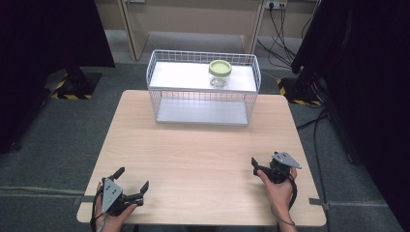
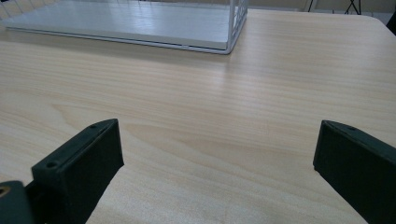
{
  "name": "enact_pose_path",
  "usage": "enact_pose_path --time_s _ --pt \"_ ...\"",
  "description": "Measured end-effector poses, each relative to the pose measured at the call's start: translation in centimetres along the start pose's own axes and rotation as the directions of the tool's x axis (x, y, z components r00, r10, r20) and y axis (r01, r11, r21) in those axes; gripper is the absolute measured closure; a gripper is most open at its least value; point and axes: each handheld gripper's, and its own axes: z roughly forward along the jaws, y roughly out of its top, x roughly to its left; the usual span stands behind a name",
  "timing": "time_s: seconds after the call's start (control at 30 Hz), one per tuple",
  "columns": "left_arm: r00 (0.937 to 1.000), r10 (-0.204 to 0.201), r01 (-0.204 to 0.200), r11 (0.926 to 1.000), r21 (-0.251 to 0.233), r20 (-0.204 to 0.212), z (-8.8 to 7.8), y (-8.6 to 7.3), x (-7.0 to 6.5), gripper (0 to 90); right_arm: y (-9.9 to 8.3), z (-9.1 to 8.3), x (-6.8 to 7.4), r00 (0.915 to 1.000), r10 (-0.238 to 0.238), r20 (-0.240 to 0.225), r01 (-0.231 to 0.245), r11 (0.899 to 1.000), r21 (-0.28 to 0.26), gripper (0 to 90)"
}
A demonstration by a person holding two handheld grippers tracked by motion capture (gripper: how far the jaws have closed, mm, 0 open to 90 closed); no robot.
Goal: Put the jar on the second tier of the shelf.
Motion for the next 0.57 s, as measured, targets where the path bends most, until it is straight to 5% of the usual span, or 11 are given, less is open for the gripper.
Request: enact_pose_path --time_s 0.57 --pt "1.0000 0.001 -0.001 1.0000 0.004 0.000 0.03 0.01 -0.02 1.0 0.38 -0.16 0.32 0.9999 0.002 -0.012 -0.002 1.000 -0.013 1.6"
